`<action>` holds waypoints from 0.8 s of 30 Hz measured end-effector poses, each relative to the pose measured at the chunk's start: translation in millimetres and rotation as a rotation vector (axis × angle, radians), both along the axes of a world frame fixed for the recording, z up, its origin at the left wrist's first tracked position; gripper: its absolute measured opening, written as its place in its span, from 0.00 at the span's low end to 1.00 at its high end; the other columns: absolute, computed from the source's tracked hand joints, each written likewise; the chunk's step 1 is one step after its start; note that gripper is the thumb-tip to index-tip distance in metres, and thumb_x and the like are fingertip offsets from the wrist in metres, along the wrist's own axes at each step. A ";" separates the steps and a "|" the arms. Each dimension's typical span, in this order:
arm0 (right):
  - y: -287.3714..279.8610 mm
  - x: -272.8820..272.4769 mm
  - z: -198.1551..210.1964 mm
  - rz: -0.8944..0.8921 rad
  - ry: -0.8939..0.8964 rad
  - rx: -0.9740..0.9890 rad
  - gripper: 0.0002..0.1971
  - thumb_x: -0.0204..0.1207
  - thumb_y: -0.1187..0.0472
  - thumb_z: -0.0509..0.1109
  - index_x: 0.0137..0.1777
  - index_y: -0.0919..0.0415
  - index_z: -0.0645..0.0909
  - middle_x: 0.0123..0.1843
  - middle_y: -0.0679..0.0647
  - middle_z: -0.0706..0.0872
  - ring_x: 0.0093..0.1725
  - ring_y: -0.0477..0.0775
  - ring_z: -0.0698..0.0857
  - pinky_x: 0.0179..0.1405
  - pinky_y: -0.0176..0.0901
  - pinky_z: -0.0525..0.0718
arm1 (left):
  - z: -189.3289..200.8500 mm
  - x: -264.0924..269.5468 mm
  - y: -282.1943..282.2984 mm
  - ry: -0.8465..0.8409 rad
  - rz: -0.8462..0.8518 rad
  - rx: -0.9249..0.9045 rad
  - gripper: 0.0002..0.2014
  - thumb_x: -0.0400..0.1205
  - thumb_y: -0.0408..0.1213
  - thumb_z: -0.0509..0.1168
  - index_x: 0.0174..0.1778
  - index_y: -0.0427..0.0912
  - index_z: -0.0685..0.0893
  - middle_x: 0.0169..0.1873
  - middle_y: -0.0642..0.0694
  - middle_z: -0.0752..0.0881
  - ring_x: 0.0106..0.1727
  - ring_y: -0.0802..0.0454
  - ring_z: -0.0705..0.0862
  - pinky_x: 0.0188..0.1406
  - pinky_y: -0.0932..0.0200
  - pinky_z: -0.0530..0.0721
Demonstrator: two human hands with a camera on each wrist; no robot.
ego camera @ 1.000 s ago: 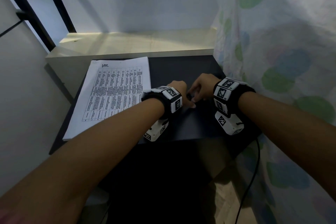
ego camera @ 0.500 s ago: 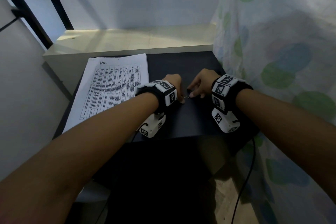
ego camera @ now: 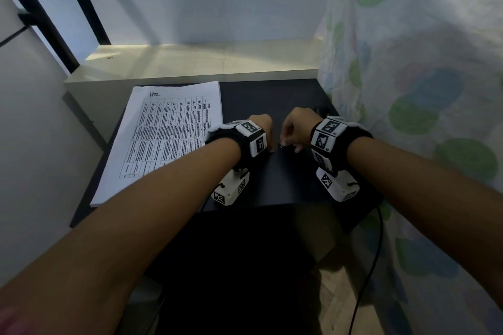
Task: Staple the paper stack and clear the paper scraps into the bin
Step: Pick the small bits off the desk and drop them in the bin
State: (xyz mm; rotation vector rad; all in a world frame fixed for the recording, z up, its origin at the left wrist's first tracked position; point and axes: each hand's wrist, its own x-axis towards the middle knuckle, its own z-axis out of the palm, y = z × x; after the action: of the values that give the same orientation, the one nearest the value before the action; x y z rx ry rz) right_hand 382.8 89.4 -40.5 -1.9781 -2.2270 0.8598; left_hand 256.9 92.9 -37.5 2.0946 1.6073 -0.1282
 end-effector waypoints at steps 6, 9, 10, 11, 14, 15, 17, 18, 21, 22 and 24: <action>-5.4 -15.0 -0.2 0.048 -0.159 -0.009 0.08 0.76 0.67 0.70 0.53 0.67 0.86 0.56 0.63 0.88 0.48 0.68 0.90 0.33 0.43 0.85 | -0.6 3.9 -4.3 0.048 -0.039 0.035 0.18 0.78 0.38 0.68 0.61 0.32 0.83 0.55 0.38 0.86 0.62 0.39 0.85 0.50 0.54 0.80; -3.7 -11.8 -0.5 0.040 -0.169 0.004 0.07 0.77 0.66 0.68 0.51 0.65 0.86 0.57 0.64 0.88 0.37 0.64 0.90 0.32 0.42 0.85 | -0.1 3.9 -6.8 0.054 -0.030 0.050 0.19 0.80 0.38 0.66 0.64 0.32 0.81 0.64 0.36 0.84 0.65 0.40 0.83 0.61 0.54 0.80; -3.1 -8.6 -0.4 0.019 -0.157 0.023 0.07 0.78 0.66 0.67 0.50 0.64 0.86 0.57 0.63 0.89 0.30 0.59 0.87 0.32 0.40 0.84 | -1.0 3.0 -6.3 0.045 -0.024 0.050 0.19 0.80 0.38 0.66 0.64 0.32 0.81 0.64 0.36 0.84 0.65 0.39 0.83 0.62 0.54 0.80; -2.2 -4.9 0.2 -0.002 -0.145 0.048 0.07 0.78 0.65 0.67 0.50 0.64 0.86 0.56 0.62 0.90 0.26 0.53 0.83 0.31 0.37 0.82 | -1.3 1.8 -5.8 0.038 -0.021 0.050 0.19 0.80 0.38 0.67 0.64 0.32 0.82 0.64 0.36 0.84 0.65 0.39 0.83 0.62 0.53 0.80; -4.0 3.1 5.0 -0.042 -0.171 0.095 0.09 0.77 0.64 0.67 0.52 0.65 0.87 0.55 0.60 0.90 0.32 0.52 0.86 0.34 0.36 0.81 | -2.4 0.8 -3.8 0.024 -0.011 0.050 0.18 0.79 0.37 0.67 0.63 0.32 0.83 0.62 0.36 0.85 0.63 0.39 0.84 0.62 0.53 0.81; -5.3 3.9 6.4 -0.045 -0.188 0.102 0.09 0.77 0.65 0.68 0.52 0.65 0.88 0.55 0.59 0.90 0.40 0.56 0.89 0.40 0.39 0.83 | -2.6 1.1 -3.0 0.020 -0.008 0.048 0.18 0.80 0.36 0.67 0.63 0.32 0.83 0.62 0.35 0.85 0.63 0.39 0.84 0.61 0.53 0.82; -6.5 3.6 6.4 -0.034 -0.191 0.115 0.09 0.76 0.65 0.69 0.52 0.65 0.88 0.55 0.59 0.91 0.50 0.59 0.89 0.45 0.42 0.84 | -1.1 2.6 -2.0 0.007 -0.013 0.052 0.17 0.79 0.36 0.67 0.62 0.32 0.83 0.61 0.35 0.86 0.62 0.39 0.85 0.60 0.53 0.82; -7.1 2.1 6.1 -0.028 -0.179 0.115 0.08 0.75 0.65 0.70 0.51 0.65 0.89 0.55 0.60 0.91 0.49 0.59 0.89 0.42 0.40 0.84 | -0.2 3.4 -2.0 0.006 -0.025 0.051 0.17 0.79 0.35 0.67 0.62 0.32 0.83 0.61 0.35 0.86 0.62 0.39 0.85 0.60 0.53 0.82; -7.6 -3.3 6.2 -0.009 -0.156 0.137 0.08 0.73 0.65 0.72 0.50 0.66 0.89 0.53 0.61 0.91 0.50 0.61 0.90 0.41 0.41 0.84 | 2.5 5.2 -1.7 -0.007 -0.064 0.045 0.15 0.78 0.32 0.68 0.60 0.34 0.85 0.59 0.37 0.87 0.59 0.39 0.87 0.56 0.54 0.84; -7.1 -4.6 6.7 -0.011 -0.153 0.142 0.08 0.73 0.66 0.72 0.50 0.66 0.89 0.54 0.61 0.91 0.51 0.62 0.90 0.47 0.43 0.85 | 3.6 5.4 -1.7 -0.014 -0.067 0.047 0.15 0.77 0.31 0.69 0.59 0.36 0.85 0.58 0.37 0.88 0.58 0.39 0.87 0.54 0.55 0.84; -5.7 -5.3 8.4 -0.020 -0.130 0.125 0.09 0.72 0.67 0.73 0.52 0.65 0.88 0.56 0.60 0.90 0.54 0.62 0.89 0.55 0.44 0.86 | 4.2 4.9 -1.6 -0.023 -0.067 0.045 0.13 0.76 0.30 0.69 0.57 0.39 0.87 0.57 0.39 0.89 0.55 0.40 0.88 0.54 0.54 0.85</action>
State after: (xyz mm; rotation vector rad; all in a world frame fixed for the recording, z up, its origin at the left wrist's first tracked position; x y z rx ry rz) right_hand 377.5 83.8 -32.1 -2.0497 -2.2615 0.5890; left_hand 261.7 91.3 -33.3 2.1769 1.5409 -0.0914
